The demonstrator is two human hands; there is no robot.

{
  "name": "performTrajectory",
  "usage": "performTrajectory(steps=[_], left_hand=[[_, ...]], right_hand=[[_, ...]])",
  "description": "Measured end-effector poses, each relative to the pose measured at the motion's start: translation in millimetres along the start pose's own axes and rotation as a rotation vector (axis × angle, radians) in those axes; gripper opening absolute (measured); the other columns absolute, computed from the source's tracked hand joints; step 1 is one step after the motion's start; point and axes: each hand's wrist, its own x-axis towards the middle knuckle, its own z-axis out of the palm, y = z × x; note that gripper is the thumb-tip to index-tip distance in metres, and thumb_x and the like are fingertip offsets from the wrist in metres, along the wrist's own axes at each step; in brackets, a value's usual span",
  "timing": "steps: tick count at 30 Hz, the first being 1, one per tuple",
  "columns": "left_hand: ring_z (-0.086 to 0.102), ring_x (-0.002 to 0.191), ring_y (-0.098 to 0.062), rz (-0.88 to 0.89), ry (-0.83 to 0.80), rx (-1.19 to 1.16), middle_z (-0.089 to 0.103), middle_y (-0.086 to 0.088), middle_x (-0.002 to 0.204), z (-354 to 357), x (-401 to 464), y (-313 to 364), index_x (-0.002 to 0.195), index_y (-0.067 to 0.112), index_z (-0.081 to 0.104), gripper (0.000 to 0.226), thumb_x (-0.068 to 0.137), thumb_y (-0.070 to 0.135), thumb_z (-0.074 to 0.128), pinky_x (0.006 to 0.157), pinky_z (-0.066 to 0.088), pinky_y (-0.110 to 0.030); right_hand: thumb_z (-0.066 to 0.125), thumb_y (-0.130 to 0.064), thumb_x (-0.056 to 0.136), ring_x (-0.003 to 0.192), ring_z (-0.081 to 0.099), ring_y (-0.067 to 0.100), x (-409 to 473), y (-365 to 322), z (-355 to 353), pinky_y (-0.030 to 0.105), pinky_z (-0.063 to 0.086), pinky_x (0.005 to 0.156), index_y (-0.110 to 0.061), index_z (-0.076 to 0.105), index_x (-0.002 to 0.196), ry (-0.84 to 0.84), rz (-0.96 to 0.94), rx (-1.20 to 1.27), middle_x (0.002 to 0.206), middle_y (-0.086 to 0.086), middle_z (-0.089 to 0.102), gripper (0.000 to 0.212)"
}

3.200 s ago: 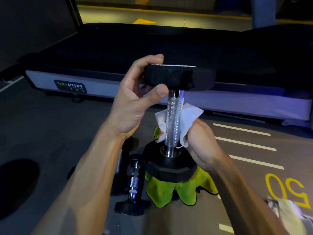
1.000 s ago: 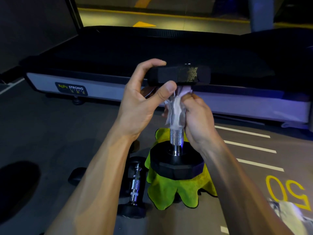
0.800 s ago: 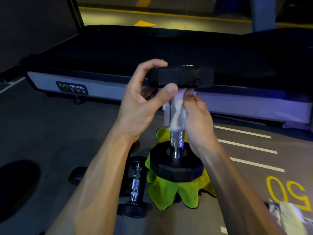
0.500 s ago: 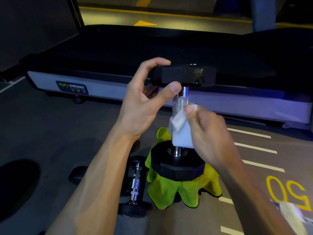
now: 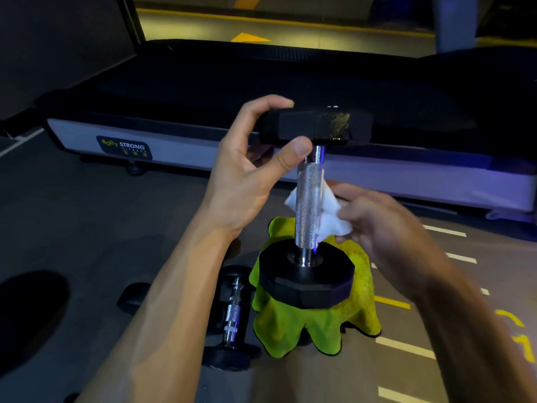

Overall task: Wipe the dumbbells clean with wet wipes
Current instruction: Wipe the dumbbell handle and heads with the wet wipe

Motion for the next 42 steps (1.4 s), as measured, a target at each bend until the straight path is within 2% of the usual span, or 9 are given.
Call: performTrajectory(steps=[9, 14, 18, 23, 26, 28, 34, 38, 42], left_hand=[[0.062, 0.106, -0.001, 0.01, -0.001, -0.004, 0.061, 0.009, 0.118, 2, 0, 0, 0.129, 0.022, 0.056, 0.044, 0.089, 0.03, 0.075, 0.098, 0.049, -0.025], [0.063, 0.106, 0.001, 0.02, -0.003, -0.003, 0.062, 0.012, 0.117, 1, -1, -1, 0.129, 0.021, 0.056, 0.043, 0.09, 0.027, 0.075, 0.101, 0.05, -0.027], [0.061, 0.104, 0.003, 0.02, -0.018, -0.001, 0.059, 0.006, 0.118, 0, 0, -4, 0.131, 0.014, 0.053, 0.042, 0.095, 0.014, 0.074, 0.095, 0.049, -0.02], [0.062, 0.106, 0.001, 0.023, -0.011, -0.019, 0.06, 0.007, 0.118, 0, 0, -3, 0.131, 0.014, 0.053, 0.047, 0.091, 0.024, 0.073, 0.096, 0.049, -0.022], [0.062, 0.107, 0.0, 0.023, -0.02, -0.026, 0.059, 0.005, 0.12, -1, -1, -3, 0.132, 0.012, 0.052, 0.048, 0.09, 0.024, 0.072, 0.098, 0.049, -0.022], [0.062, 0.108, 0.001, 0.023, -0.018, -0.024, 0.059, 0.006, 0.12, -2, 0, -4, 0.132, 0.014, 0.052, 0.047, 0.09, 0.025, 0.072, 0.1, 0.049, -0.023], [0.063, 0.106, 0.002, 0.001, 0.001, -0.03, 0.061, 0.014, 0.116, -3, 1, -7, 0.131, 0.016, 0.053, 0.043, 0.092, 0.022, 0.073, 0.097, 0.049, -0.022], [0.062, 0.108, 0.0, 0.008, -0.008, -0.004, 0.062, 0.013, 0.117, -2, 1, -6, 0.132, 0.015, 0.053, 0.042, 0.095, 0.017, 0.073, 0.097, 0.049, -0.022], [0.062, 0.107, -0.002, 0.014, -0.014, 0.029, 0.06, 0.011, 0.118, 5, 1, 0, 0.129, 0.022, 0.055, 0.044, 0.091, 0.028, 0.075, 0.098, 0.049, -0.025]], right_hand=[[0.044, 0.001, 0.09, 0.116, 0.057, 0.041, -2, 32, -18, 0.05, 0.031, 0.094, -0.014, 0.069, 0.135, 0.043, -0.068, 0.137, 0.133, 0.018, 0.071, 0.054], [0.03, 0.026, 0.087, 0.104, 0.072, 0.024, -6, 29, -15, 0.03, 0.051, 0.079, -0.012, 0.077, 0.121, 0.028, -0.009, 0.207, 0.121, 0.01, 0.078, 0.069], [0.053, -0.008, 0.105, 0.112, 0.074, 0.025, -2, 37, -6, 0.032, 0.059, 0.093, -0.011, 0.068, 0.13, -0.028, -0.116, -0.067, 0.121, 0.008, 0.078, 0.03], [0.05, -0.037, 0.107, 0.114, 0.072, 0.033, 3, 36, 10, 0.049, 0.055, 0.104, -0.016, 0.071, 0.124, -0.061, -0.053, -0.168, 0.118, 0.009, 0.078, 0.034], [0.038, -0.022, 0.112, 0.08, 0.072, -0.01, 5, 34, 10, 0.007, 0.052, 0.078, -0.02, 0.075, 0.084, -0.022, 0.029, -0.145, 0.077, -0.017, 0.079, 0.047], [0.035, -0.013, 0.112, 0.052, 0.061, -0.018, 2, 22, 19, -0.001, 0.042, 0.054, -0.024, 0.066, 0.068, 0.043, 0.083, -0.158, 0.052, -0.023, 0.067, 0.055], [0.048, -0.036, 0.106, 0.086, 0.069, 0.016, -2, 52, -3, 0.041, 0.054, 0.085, -0.012, 0.076, 0.088, -0.043, -0.038, -0.421, 0.093, -0.005, 0.076, 0.041], [0.067, -0.036, 0.101, 0.096, 0.066, 0.006, -12, 41, -20, 0.028, 0.047, 0.083, -0.026, 0.082, 0.083, -0.103, -0.106, -0.663, 0.101, -0.017, 0.07, 0.026], [0.055, -0.06, 0.089, 0.085, 0.049, 0.015, -14, 14, -9, 0.038, 0.042, 0.073, -0.016, 0.059, 0.059, -0.075, -0.133, -1.151, 0.076, -0.005, 0.059, 0.053]])
